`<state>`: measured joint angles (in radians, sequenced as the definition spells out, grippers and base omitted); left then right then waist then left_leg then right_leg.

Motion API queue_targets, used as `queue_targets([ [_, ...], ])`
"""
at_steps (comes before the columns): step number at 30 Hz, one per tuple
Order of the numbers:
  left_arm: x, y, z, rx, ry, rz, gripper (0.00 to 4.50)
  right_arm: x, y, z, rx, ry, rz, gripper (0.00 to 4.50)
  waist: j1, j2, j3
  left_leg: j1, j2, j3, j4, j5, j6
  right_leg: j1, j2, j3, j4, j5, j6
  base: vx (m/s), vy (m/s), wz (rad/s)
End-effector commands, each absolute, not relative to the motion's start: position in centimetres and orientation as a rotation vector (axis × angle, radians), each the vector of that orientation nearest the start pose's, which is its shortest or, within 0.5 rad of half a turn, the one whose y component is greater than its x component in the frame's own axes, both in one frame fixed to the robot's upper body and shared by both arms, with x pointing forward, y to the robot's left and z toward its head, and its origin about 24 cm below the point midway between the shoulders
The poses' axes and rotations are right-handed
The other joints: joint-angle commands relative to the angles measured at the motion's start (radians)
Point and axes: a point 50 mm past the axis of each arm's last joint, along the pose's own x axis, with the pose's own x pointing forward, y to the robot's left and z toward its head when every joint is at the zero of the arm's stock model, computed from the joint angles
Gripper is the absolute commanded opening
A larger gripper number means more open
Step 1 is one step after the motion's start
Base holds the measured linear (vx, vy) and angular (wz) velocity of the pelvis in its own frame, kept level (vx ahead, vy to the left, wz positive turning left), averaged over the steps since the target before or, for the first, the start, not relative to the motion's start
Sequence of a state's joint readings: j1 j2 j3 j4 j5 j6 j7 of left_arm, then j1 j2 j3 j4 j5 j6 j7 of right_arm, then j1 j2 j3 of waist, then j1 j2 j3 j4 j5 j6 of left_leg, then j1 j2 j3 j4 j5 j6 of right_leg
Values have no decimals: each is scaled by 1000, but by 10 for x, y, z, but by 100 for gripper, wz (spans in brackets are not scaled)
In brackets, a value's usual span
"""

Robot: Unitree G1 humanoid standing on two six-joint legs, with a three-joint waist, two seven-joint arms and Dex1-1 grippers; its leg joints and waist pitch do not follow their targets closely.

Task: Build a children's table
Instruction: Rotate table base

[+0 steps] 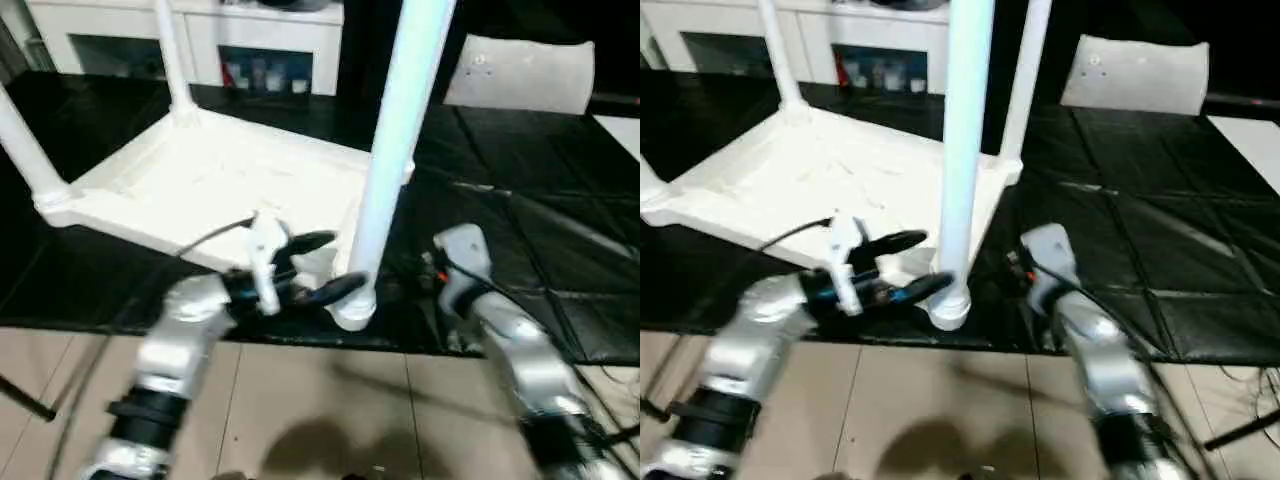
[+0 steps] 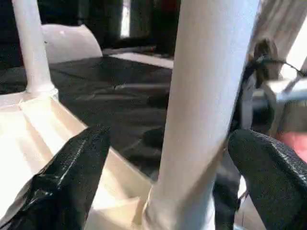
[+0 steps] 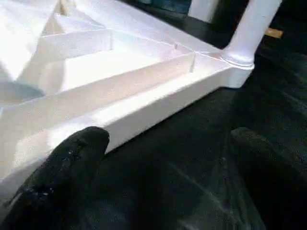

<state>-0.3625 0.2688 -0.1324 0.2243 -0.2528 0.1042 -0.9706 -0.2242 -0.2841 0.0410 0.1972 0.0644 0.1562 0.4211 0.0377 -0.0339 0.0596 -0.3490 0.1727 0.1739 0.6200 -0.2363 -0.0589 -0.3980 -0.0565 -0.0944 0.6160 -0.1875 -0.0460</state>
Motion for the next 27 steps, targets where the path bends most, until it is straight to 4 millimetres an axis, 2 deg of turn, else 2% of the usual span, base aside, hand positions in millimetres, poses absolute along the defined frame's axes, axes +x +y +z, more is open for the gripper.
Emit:
queue_targets([
  [1, 295, 131, 71, 169, 98, -1134, 440, 284, -179, 49, -217, 194, 490, 450, 5, 8, -56, 2, 65, -25, -86, -117, 56, 58, -96, 77, -87, -250, -126, 0, 0, 0],
  [2, 296, 134, 70, 204, 109, -1129, 440, 281, -181, 49, -226, 200, 500, 450, 3, 8, -57, 1, 66, -25, -87, -115, 56, 57, -97, 77, -85, -247, -124, 0, 0, 0],
  [3, 300, 145, 67, 329, 145, -1112, 440, 271, -185, 51, -252, 221, 536, 450, 5, 9, -58, -1, 63, -27, -86, -107, 57, 59, -96, 74, -87, -249, -123, 0, 0, 0],
  [4, 300, 145, 67, 329, 145, -1112, 440, 271, -185, 51, -252, 221, 536, 450, 5, 6, -57, -3, 64, -26, -87, -104, 61, 61, -94, 76, -90, -246, -111, 0, 0, 0],
  [5, 306, 153, 66, 435, 180, -1075, 440, 261, -191, 54, -287, 243, 579, 450, 8, 9, -57, -2, 66, -28, -86, -93, 67, 59, -95, 75, -88, -222, -114, 0, 0, 0],
  [6, 310, 158, 65, 526, 206, -1057, 440, 256, -193, 55, -299, 254, 597, 450, 11, 11, -62, 5, 70, -28, -84, -92, 65, 57, -99, 76, -82, -206, -119, 0, 0, 0],
  [8, 314, 165, 62, 665, 251, -1048, 440, 251, -196, 57, -316, 268, 619, 450, 10, 12, -61, 1, 70, -30, -86, -86, 69, 57, -100, 75, -78, -177, -134, 0, 0, 0],
  [9, 317, 166, 62, 734, 265, -1032, 440, 249, -197, 58, -322, 273, 625, 450, 11, 10, -60, 1, 70, -29, -86, -88, 68, 57, -101, 75, -80, -182, -133, 0, 0, 0],
  [10, 318, 167, 62, 752, 266, -1024, 440, 248, -197, 59, -323, 274, 625, 450, 12, 12, -60, 1, 70, -30, -86, -92, 67, 58, -101, 75, -81, -188, -134, 0, 0, 0],
  [14, 332, 159, 63, 857, 247, -972, 440, 246, -198, 60, -330, 287, 623, 450, 14, 6, -60, 0, 68, -27, -82, -90, 59, 58, -107, 75, -84, -215, -148, 0, 0, 0],
  [16, 336, 154, 63, 874, 240, -956, 440, 246, -196, 60, -330, 290, 626, 450, 18, 1, -61, -1, 69, -27, -81, -90, 59, 57, -108, 75, -86, -234, -141, 0, 0, 0],
  [18, 339, 151, 63, 886, 235, -943, 440, 246, -195, 61, -330, 292, 630, 450, 22, 1, -61, 0, 68, -27, -79, -82, 61, 56, -108, 75, -86, -231, -142, 0, 0, 0],
  [19, 344, 146, 62, 913, 234, -922, 440, 246, -194, 62, -332, 293, 634, 450, 25, -3, -59, 1, 65, -25, -79, -88, 65, 53, -105, 75, -89, -249, -134, 0, 0, 0],
  [21, 351, 141, 62, 910, 230, -869, 440, 247, -193, 62, -334, 293, 635, 450, 30, -2, -60, 5, 67, -26, -79, -102, 62, 52, -107, 73, -93, -283, -120, 0, 0, 0],
  [22, 354, 140, 62, 903, 225, -847, 440, 247, -193, 63, -334, 293, 634, 450, 31, -4, -60, 2, 66, -27, -80, -103, 61, 53, -107, 72, -93, -287, -115, 0, 0, 0],
  [24, 362, 133, 67, 859, 185, -766, 440, 249, -193, 64, -334, 292, 626, 450, 30, -8, -61, -4, 63, -28, -79, -100, 65, 57, -107, 70, -95, -291, -105, 0, 0, 0],
  [25, 365, 130, 69, 835, 168, -734, 440, 249, -193, 64, -334, 292, 622, 450, 33, -8, -62, 0, 62, -27, -78, -106, 68, 55, -107, 69, -97, -303, -100, 0, 0, 0],
  [26, 368, 126, 70, 802, 151, -702, 440, 250, -193, 63, -335, 292, 617, 450, 31, -10, -62, -6, 58, -27, -76, -99, 73, 57, -105, 68, -98, -304, -95, 0, 0, 0],
  [27, 373, 120, 73, 727, 119, -642, 440, 250, -191, 62, -334, 293, 609, 450, 33, -9, -62, -4, 59, -27, -76, -99, 75, 57, -106, 67, -99, -305, -94, 0, 0, 0],
])
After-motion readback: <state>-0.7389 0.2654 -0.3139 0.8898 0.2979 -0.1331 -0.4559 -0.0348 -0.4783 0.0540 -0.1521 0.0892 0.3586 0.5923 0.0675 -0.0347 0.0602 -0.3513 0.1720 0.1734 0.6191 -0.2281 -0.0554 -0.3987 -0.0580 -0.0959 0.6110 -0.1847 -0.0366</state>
